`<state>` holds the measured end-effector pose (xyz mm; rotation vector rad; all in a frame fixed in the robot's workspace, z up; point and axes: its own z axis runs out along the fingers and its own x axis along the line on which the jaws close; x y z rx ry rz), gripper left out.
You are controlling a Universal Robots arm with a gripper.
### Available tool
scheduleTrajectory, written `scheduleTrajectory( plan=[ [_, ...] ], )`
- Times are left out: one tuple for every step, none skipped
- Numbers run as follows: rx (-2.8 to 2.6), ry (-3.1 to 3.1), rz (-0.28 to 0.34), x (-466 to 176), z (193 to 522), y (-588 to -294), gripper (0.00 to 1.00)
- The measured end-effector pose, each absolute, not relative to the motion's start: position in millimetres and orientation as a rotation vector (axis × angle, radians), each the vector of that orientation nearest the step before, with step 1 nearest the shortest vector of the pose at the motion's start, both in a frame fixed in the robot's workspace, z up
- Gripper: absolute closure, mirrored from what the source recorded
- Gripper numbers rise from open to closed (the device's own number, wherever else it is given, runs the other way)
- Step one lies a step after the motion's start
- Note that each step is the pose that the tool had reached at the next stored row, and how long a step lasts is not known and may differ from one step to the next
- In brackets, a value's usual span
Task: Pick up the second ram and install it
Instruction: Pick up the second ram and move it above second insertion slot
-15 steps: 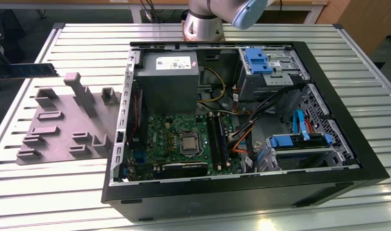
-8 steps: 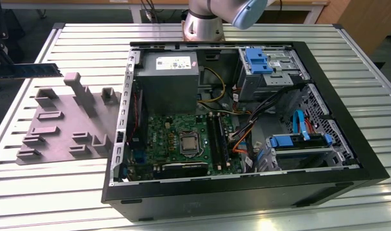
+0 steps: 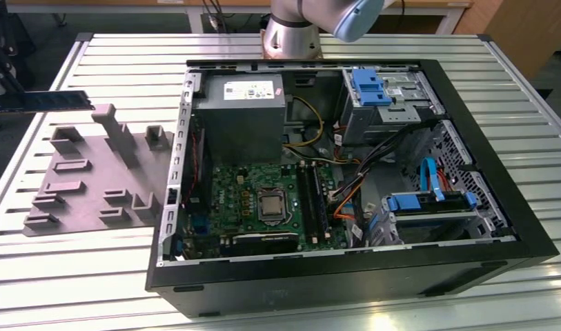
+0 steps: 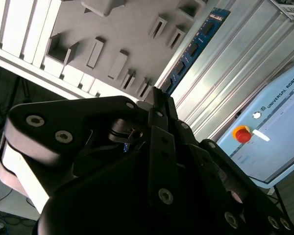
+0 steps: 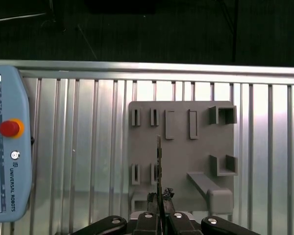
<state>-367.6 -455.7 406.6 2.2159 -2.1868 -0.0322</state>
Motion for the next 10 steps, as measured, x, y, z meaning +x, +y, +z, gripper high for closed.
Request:
scheduleTrajectory(
  plan=[
    [2.216, -2.187, -0.032, -366.8, 406.6, -455.7, 0.86],
    [2.216, -2.187, -0.032, -366.1, 406.6, -455.7, 0.86],
    [2.216, -2.187, -0.032, -365.4, 406.6, -455.7, 0.86],
    [2.216, -2.187, -0.032, -364.6, 406.6, -455.7, 0.86],
    [2.216, -2.187, -0.032, -363.8, 406.6, -455.7, 0.86],
    [2.216, -2.187, -0.032, -363.0, 406.6, -455.7, 0.86],
    [2.216, -2.187, -0.032, -362.2, 406.6, -455.7, 0.86],
    [2.216, -2.187, -0.032, -361.3, 406.6, -455.7, 0.86],
    [2.216, -2.187, -0.032, -360.3, 406.6, -455.7, 0.86],
    [2.216, -2.187, -0.032, -359.3, 406.6, -455.7, 0.86]
  ],
)
